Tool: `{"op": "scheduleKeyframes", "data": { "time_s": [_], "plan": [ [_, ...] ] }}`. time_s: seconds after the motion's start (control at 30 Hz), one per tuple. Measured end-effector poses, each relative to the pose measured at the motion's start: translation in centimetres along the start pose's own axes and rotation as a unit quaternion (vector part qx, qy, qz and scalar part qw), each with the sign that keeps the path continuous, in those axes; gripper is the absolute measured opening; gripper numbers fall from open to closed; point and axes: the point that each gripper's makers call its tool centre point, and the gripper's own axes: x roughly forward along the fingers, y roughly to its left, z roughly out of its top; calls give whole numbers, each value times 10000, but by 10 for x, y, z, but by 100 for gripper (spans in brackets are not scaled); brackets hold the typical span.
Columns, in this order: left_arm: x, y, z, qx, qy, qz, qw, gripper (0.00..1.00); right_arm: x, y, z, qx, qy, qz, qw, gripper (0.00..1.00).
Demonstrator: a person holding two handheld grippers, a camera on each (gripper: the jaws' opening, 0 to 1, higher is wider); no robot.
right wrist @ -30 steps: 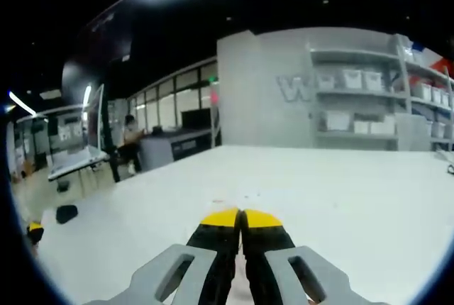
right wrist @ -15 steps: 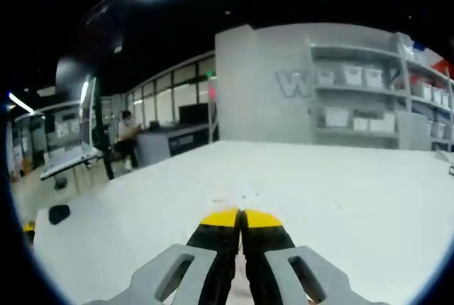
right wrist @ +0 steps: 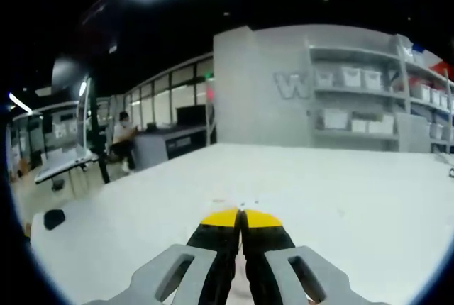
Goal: Open the resealable bag by pulling the two sides of the seal apart until the entire bag opening is separated and visibly accessible.
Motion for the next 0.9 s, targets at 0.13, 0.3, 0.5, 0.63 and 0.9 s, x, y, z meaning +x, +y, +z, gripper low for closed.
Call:
{"op": "scheduleKeyframes", "data": {
  "time_s": [0.13,0.3,0.5,0.63,0.9],
  "plan": [
    [2,-1,0,-1,3,-31,10000,100,6,-4,2,-5,16,-30,10000,0],
    [3,-1,0,-19,-9,-35,10000,100,12,-9,3,20,36,-65,10000,0],
    [5,-3,1,-21,-16,-60,10000,100,21,-9,4,-28,70,-85,9999,0],
    [5,-2,-1,-26,2,-57,10000,100,25,-9,7,-63,58,-94,9999,0],
    [5,-2,-3,-48,17,-51,10000,100,33,-7,10,-169,73,-118,9998,0]
  ]
}}
